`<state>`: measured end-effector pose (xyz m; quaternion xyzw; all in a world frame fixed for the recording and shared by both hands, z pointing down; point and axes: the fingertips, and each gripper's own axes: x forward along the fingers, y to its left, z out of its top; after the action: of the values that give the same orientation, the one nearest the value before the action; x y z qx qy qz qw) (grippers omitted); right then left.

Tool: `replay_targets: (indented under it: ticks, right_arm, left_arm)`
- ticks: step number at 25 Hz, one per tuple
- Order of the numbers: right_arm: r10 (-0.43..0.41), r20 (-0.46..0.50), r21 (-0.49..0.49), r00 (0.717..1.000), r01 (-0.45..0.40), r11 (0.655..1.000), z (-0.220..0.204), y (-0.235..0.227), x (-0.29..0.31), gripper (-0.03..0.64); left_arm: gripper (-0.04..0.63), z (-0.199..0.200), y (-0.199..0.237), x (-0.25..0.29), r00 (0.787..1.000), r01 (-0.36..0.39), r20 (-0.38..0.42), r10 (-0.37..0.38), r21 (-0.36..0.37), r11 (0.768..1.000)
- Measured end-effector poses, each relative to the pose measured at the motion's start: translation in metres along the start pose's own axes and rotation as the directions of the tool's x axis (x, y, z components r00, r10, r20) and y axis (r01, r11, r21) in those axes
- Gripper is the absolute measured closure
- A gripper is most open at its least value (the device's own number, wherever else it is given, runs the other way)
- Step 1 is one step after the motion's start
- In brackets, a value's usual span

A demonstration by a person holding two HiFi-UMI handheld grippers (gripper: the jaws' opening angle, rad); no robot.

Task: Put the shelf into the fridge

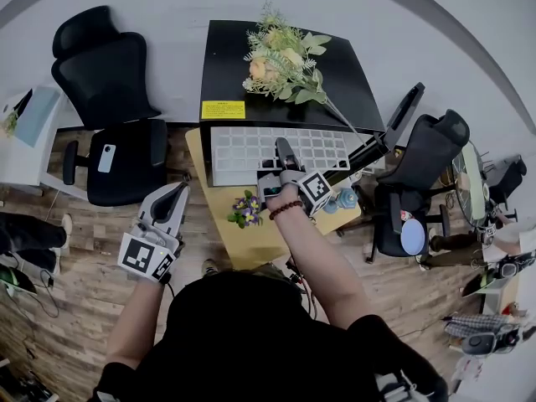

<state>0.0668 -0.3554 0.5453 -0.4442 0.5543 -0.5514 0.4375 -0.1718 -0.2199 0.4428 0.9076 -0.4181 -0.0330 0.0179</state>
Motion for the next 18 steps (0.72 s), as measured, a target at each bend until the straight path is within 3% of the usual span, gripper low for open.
replay_targets:
  ticks: [18]
  right_arm:
    - [-0.004,-0.009,0.007,1.0,0.004,1.0,0.006,-0.002,0.029,0.575]
  left_arm:
    - [0.577,-0.003,-0.01,0.003,1.0,0.018,-0.013,-0.018,-0.002,1.0]
